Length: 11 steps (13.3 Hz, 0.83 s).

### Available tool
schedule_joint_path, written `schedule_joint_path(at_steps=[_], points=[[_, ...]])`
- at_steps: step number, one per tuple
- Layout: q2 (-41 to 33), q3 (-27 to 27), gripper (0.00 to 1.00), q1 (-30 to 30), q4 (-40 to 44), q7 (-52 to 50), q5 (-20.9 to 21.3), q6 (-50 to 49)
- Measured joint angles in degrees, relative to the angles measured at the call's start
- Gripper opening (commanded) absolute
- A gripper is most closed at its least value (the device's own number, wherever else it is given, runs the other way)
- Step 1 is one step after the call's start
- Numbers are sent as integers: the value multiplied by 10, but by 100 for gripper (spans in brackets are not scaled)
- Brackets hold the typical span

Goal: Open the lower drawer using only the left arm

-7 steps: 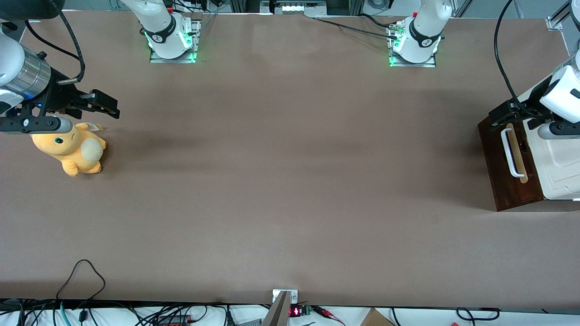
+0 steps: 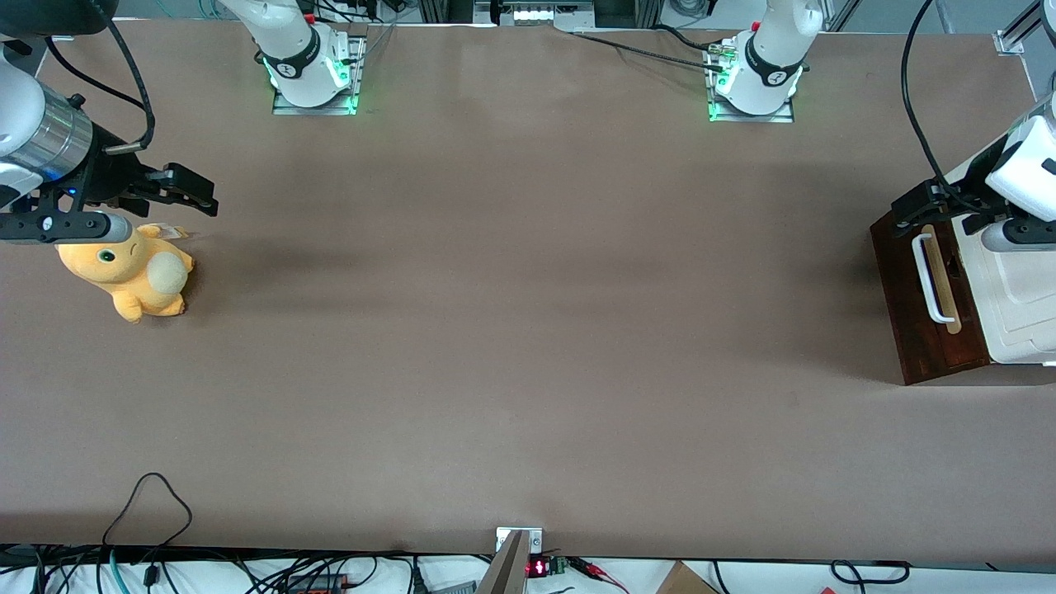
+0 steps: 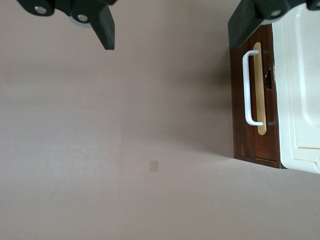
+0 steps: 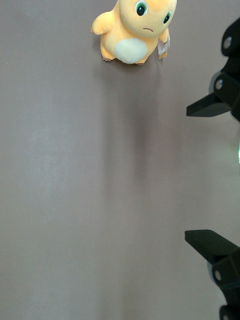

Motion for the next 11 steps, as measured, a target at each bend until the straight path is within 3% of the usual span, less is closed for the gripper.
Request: schedule_joint_path(at_steps=[11], points=[[6, 0, 100, 0, -11, 22, -10, -16]])
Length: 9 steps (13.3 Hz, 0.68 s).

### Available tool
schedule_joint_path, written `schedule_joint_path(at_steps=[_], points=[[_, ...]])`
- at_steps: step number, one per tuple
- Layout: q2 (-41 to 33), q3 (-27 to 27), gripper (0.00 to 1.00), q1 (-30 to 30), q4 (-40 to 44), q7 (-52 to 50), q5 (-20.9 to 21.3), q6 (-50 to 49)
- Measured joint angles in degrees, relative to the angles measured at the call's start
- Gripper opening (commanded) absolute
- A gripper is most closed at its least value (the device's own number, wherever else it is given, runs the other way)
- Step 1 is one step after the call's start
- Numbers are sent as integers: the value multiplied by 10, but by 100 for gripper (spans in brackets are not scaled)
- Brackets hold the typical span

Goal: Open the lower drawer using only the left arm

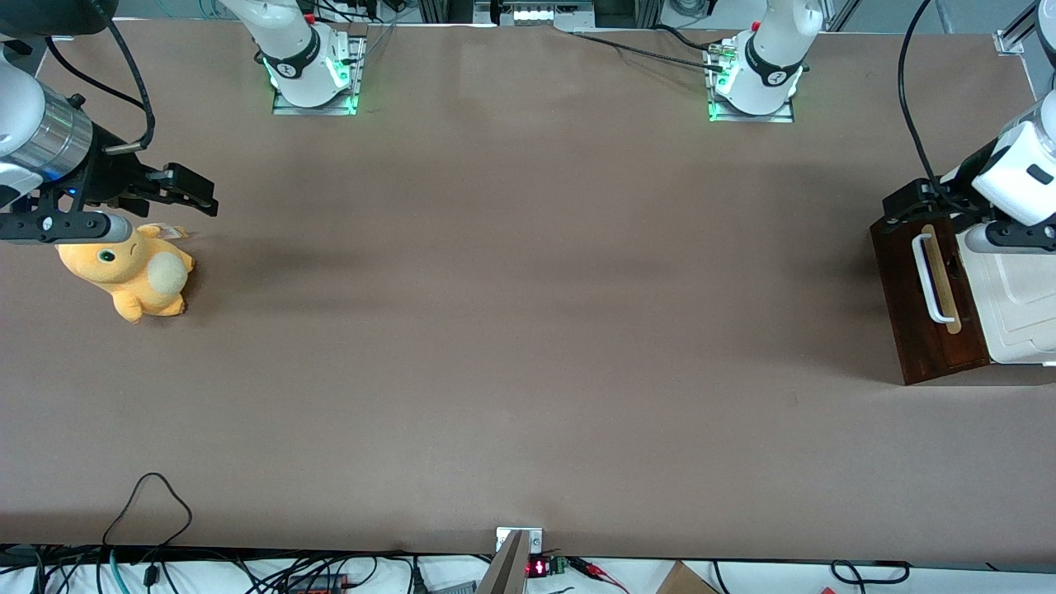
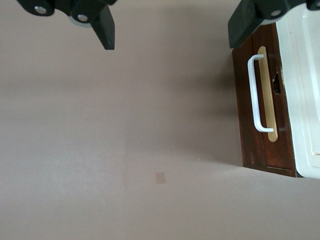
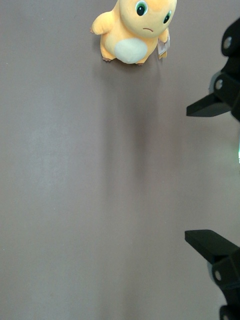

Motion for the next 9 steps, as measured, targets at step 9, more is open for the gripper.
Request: schedule_joint_path(at_steps=[9], points=[[27, -110, 100, 0, -92, -168, 281, -4]])
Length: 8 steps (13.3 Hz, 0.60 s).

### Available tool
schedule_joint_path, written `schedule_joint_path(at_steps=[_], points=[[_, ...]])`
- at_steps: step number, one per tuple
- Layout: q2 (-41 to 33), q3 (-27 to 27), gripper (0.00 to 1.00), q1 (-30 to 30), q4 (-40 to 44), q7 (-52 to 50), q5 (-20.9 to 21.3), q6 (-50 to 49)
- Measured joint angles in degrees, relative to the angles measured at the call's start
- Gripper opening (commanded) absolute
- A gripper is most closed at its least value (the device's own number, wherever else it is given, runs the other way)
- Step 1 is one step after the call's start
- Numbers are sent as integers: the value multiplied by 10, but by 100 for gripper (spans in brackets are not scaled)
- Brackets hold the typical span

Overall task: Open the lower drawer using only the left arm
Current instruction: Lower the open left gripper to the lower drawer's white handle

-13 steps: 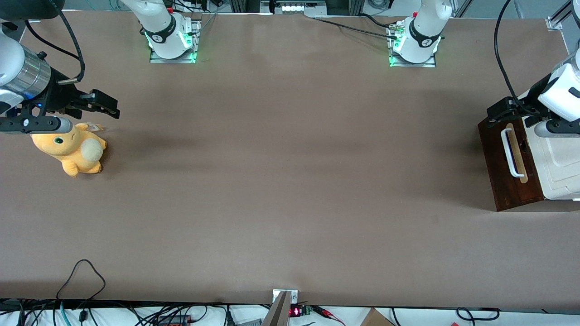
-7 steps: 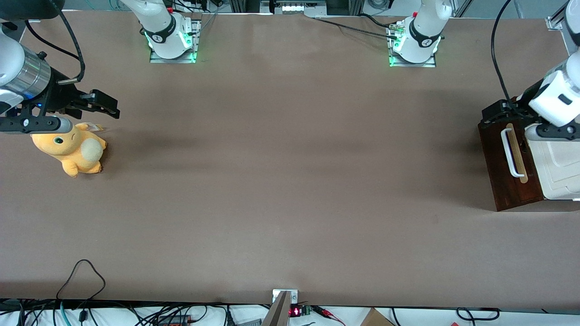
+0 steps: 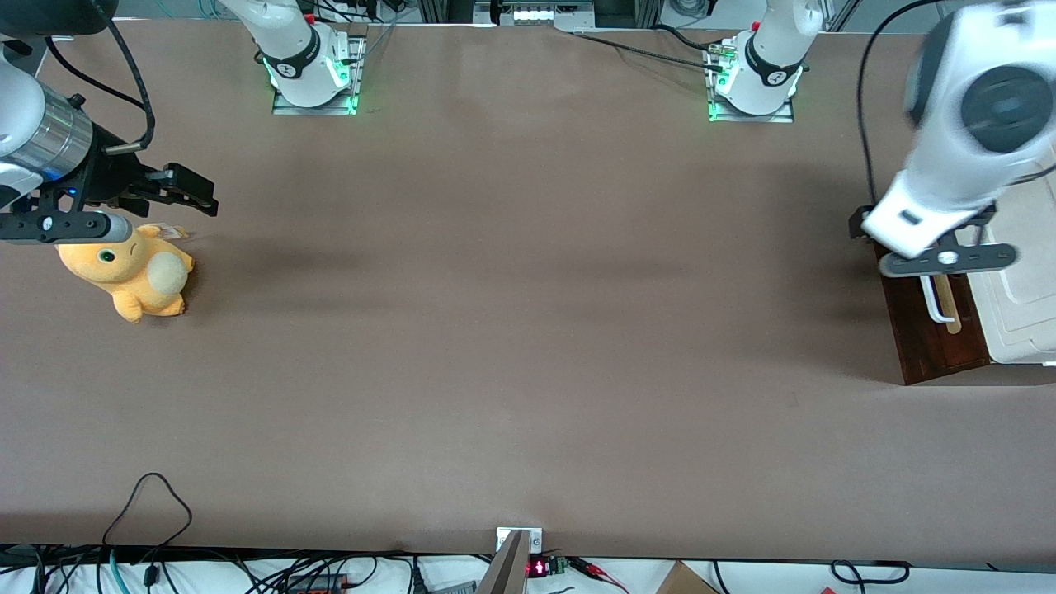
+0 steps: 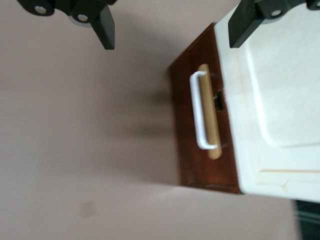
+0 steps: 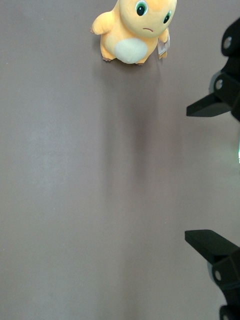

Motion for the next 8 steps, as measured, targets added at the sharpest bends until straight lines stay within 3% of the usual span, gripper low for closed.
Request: schedule_joint_path(at_steps=[3, 8], points=[[25, -25, 100, -4, -81, -124, 113, 7], [78, -25, 100, -3, -164, -219, 255, 21]])
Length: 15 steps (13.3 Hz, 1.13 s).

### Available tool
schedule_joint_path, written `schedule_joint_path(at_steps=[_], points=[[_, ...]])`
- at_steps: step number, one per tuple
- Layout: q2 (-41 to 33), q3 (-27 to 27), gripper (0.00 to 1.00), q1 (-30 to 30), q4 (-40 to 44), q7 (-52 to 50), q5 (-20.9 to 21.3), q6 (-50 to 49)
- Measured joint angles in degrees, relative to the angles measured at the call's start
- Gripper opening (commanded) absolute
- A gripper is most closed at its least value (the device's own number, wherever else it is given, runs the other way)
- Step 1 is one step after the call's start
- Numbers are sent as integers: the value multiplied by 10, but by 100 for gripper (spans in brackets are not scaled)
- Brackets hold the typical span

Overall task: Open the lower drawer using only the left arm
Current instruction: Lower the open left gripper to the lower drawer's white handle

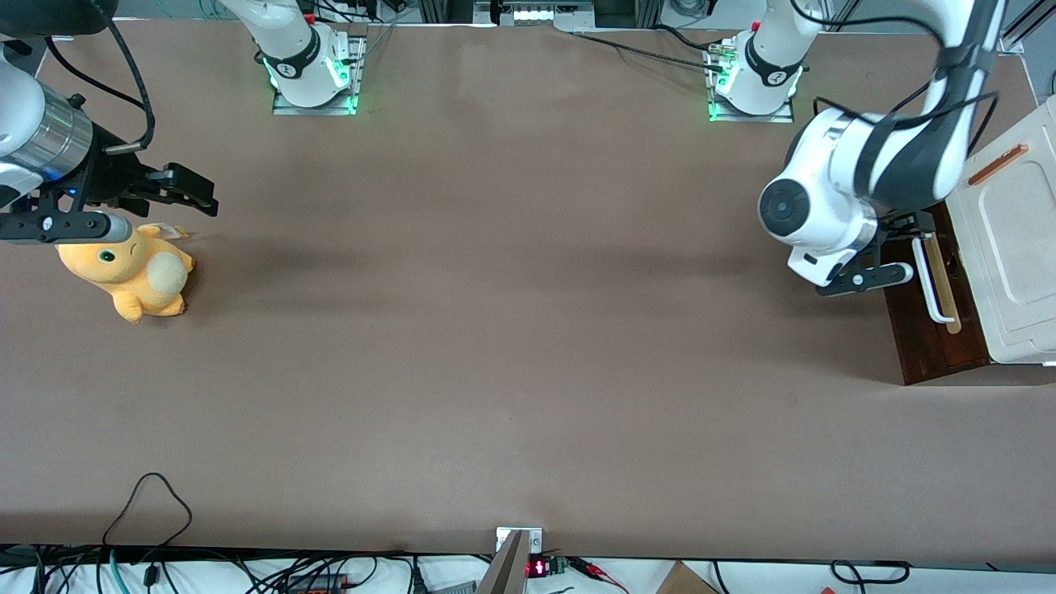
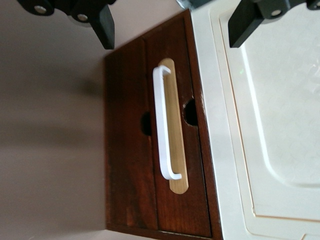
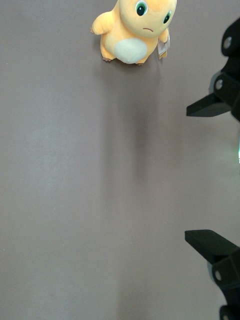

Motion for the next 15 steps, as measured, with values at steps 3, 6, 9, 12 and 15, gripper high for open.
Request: schedule_joint_path(at_steps=[3, 6, 9, 12, 15], points=[[51, 6, 99, 0, -24, -40, 87, 11], [91, 47, 98, 0, -26, -58, 178, 30], [115, 103, 92, 3, -26, -70, 231, 78], [118, 105, 90, -3, -28, -88, 234, 79], [121, 105, 83, -11, -31, -98, 234, 79]])
